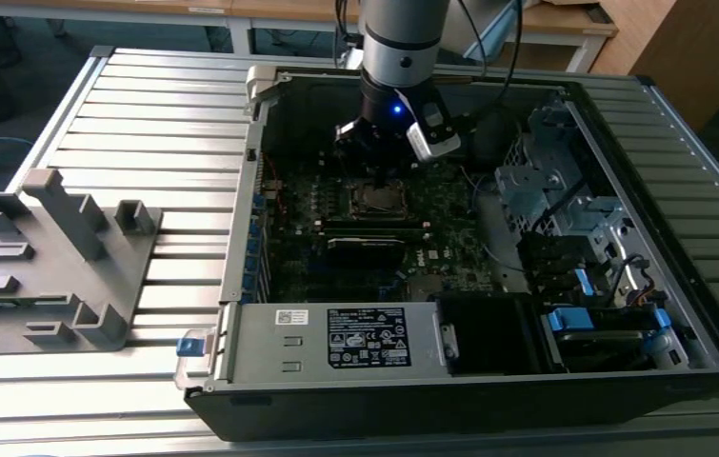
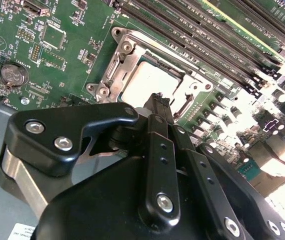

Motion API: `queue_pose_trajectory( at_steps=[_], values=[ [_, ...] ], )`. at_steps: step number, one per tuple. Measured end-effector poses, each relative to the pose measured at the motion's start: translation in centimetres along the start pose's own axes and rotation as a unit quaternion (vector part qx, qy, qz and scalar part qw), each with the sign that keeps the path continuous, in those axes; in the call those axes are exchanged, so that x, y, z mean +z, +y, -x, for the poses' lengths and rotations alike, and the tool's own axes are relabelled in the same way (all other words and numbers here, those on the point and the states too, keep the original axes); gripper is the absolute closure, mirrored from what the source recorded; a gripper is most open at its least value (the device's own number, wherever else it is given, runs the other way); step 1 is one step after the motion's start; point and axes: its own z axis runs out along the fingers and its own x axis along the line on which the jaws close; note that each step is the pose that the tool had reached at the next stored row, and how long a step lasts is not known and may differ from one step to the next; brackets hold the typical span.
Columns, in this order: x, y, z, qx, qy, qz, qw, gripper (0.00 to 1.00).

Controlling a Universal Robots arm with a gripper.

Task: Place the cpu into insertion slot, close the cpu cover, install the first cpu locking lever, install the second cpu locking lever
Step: 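Install the first cpu locking lever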

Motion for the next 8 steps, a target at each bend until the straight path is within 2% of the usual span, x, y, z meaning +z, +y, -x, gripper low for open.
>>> queue_pose_trajectory(
  at_steps=[8],
  values=[
    [-0.26, 0.00, 0.00, 0.000, 0.0001, -0.0002, 1.00000, 0.89]
  ],
)
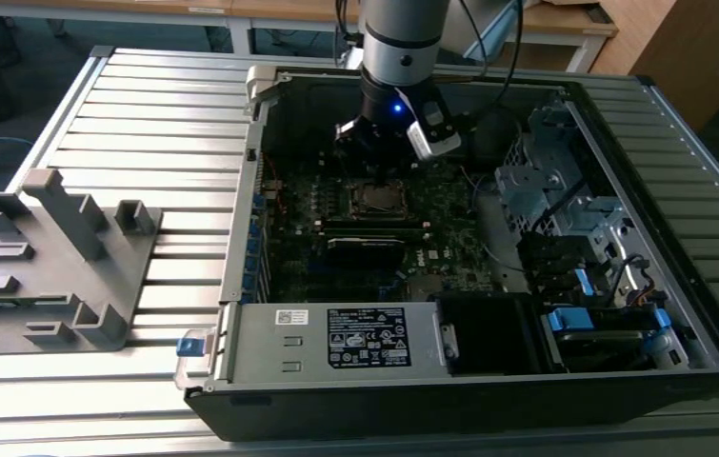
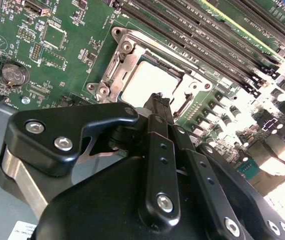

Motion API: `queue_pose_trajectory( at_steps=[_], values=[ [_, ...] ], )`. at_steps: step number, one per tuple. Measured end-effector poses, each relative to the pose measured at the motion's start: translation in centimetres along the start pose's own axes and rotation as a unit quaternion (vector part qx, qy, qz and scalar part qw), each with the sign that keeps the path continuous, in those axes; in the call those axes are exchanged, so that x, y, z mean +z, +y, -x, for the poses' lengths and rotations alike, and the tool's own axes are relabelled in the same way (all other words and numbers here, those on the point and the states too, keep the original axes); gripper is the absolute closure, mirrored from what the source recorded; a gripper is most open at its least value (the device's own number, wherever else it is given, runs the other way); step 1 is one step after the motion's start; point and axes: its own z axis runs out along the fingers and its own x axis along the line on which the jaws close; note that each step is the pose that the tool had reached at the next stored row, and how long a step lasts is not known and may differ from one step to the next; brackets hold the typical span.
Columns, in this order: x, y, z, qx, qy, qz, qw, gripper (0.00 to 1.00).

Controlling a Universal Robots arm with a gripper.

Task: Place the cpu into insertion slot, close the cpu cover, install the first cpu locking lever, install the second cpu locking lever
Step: 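Install the first cpu locking lever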

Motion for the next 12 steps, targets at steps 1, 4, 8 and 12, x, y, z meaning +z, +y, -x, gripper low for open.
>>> queue_pose_trajectory(
  at_steps=[1, 4, 8, 12],
  values=[
    [-0.10, 0.00, 0.00, 0.000, 0.0000, 0.0001, 1.00000, 0.89],
    [-0.43, 0.01, 0.00, 0.000, 0.0000, 0.0000, 1.00000, 0.89],
    [-0.75, 0.02, 0.01, 0.000, 0.0000, 0.0000, 1.00000, 0.89],
    [-1.08, 0.03, 0.01, 0.000, 0.0000, 0.0000, 1.00000, 0.89]
  ],
)
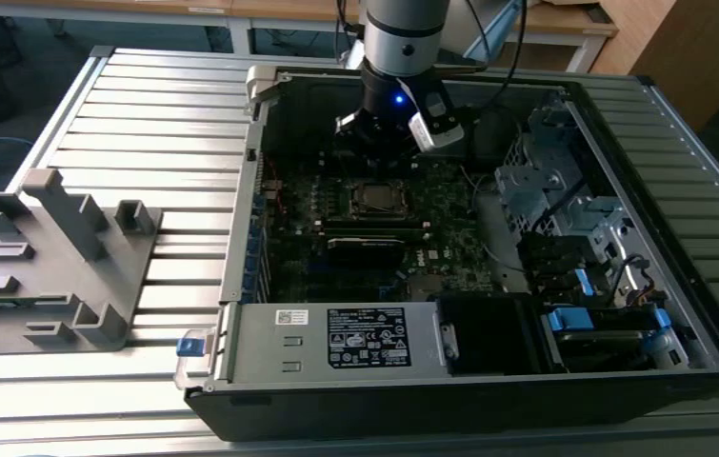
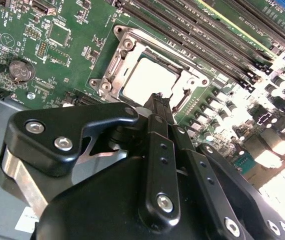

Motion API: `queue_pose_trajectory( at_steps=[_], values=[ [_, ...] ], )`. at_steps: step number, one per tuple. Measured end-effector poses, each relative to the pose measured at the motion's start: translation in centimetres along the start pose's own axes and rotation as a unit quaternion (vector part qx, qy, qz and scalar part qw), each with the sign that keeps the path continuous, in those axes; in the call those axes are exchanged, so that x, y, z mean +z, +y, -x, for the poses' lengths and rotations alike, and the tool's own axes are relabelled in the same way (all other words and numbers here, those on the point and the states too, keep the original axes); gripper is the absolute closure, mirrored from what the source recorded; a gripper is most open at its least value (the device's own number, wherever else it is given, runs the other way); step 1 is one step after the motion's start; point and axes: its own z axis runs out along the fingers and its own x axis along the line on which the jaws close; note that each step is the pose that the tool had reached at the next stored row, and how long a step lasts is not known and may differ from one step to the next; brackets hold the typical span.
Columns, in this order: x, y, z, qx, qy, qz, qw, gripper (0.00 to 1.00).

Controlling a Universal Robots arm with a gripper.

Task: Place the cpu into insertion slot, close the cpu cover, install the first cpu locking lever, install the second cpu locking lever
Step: 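Install the first cpu locking lever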

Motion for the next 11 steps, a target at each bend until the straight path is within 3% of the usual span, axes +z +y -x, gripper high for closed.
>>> queue_pose_trajectory(
  at_steps=[11],
  values=[
    [-0.07, 0.00, -0.16, 0.000, 0.0000, 0.0000, 1.00000, 0.89]
  ],
)
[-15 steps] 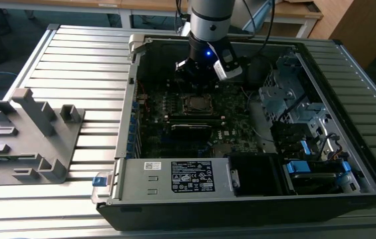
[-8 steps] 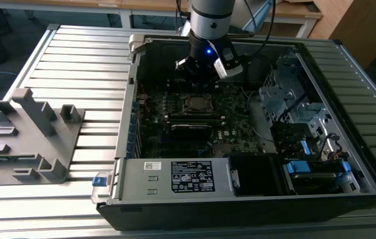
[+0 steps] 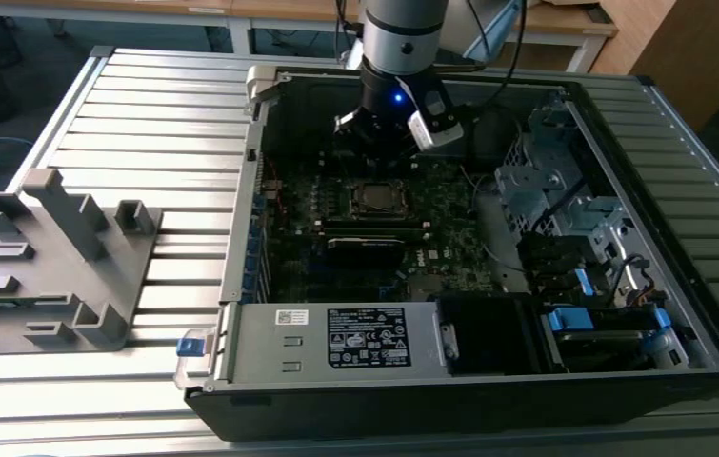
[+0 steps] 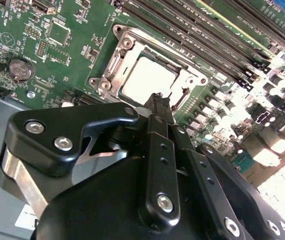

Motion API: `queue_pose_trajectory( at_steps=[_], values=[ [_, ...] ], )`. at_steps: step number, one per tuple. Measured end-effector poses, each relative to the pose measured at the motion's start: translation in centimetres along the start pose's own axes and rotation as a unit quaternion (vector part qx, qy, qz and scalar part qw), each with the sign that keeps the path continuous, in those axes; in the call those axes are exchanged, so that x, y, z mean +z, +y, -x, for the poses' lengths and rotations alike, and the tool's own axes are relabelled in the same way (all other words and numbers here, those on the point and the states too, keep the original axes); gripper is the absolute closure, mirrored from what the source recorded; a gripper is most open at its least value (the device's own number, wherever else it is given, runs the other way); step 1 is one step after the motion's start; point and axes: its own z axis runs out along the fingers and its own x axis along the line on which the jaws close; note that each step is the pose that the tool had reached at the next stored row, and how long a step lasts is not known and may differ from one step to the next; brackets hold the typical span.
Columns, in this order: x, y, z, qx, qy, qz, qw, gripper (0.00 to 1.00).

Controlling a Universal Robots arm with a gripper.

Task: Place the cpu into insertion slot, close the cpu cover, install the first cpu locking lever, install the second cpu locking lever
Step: 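Install the first cpu locking lever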

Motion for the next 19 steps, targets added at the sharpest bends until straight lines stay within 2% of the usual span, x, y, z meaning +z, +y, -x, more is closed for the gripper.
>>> queue_pose_trajectory(
  at_steps=[7, 19],
  values=[
    [0.01, 0.00, -0.96, 0.000, -0.0004, 0.0001, 1.00000, 0.89],
    [-0.21, 0.01, -0.99, 0.000, -0.0005, 0.0002, 1.00000, 0.89]
  ],
)
